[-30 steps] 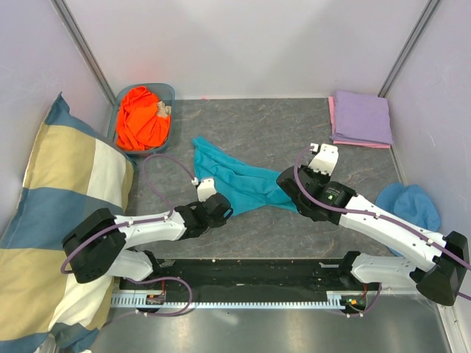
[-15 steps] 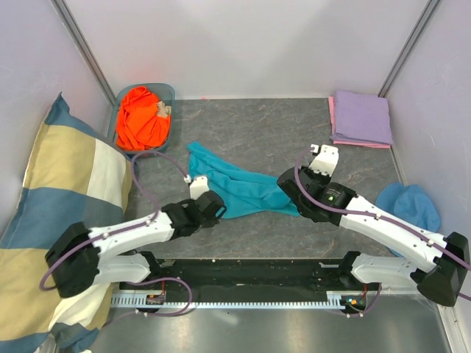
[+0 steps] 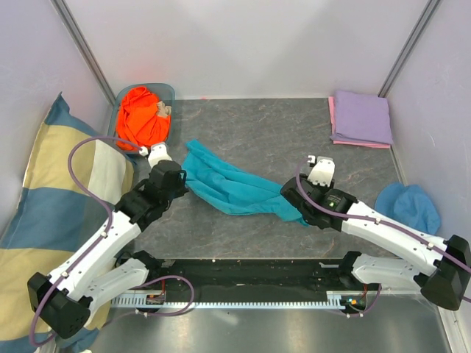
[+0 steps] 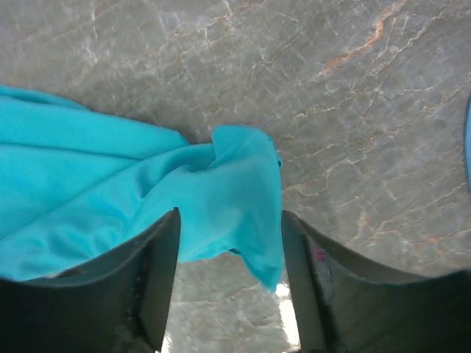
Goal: Fold and stack the t-shirts
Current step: Flatten out the tshirt
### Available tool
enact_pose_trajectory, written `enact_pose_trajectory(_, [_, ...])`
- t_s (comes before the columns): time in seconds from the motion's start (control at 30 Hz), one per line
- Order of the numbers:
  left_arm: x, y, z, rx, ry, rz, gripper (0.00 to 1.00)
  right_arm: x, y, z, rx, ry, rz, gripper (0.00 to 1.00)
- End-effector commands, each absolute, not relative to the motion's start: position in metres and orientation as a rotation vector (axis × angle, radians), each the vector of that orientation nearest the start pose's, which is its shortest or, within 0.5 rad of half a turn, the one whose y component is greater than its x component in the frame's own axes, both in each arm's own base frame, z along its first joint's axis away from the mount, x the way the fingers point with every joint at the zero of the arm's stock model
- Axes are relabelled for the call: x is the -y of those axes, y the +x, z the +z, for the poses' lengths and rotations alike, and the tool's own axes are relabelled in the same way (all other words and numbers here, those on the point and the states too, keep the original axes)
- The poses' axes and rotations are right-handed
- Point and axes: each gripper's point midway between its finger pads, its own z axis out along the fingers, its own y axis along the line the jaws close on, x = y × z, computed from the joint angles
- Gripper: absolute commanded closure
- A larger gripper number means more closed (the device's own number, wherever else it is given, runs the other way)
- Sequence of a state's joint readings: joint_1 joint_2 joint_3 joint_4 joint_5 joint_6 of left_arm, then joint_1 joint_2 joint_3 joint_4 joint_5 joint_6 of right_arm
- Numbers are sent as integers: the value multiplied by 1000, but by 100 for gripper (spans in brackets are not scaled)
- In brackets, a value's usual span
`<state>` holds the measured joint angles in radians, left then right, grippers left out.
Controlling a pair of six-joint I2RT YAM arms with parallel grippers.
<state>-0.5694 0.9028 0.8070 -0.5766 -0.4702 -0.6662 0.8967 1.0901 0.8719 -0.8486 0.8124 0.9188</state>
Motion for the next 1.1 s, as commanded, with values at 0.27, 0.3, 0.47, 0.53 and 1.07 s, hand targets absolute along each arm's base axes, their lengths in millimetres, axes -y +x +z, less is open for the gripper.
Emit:
enact_pose_trajectory(0.27, [66,271,221,-2064,-301,-14,98,-93,206,171,-2167,375,-47,25])
enact_pose_trajectory(0.3, [65,272,221,-2067,-293,-9,98,-94,205,167,-2185,365,-47,26])
enact_pose_trajectory(0.47, [69,272,215,-2090,-287,-28,98,-104,189,134,-2313,331,-21,36])
enact_pose_trajectory(0.53, [70,272,211,-2100,-284,-26,98,-108,185,129,-2315,337,39,39])
enact_pose_trajectory(1.07, [76,272,195,-2136,-267,-46,98,-132,157,107,-2331,284,423,36])
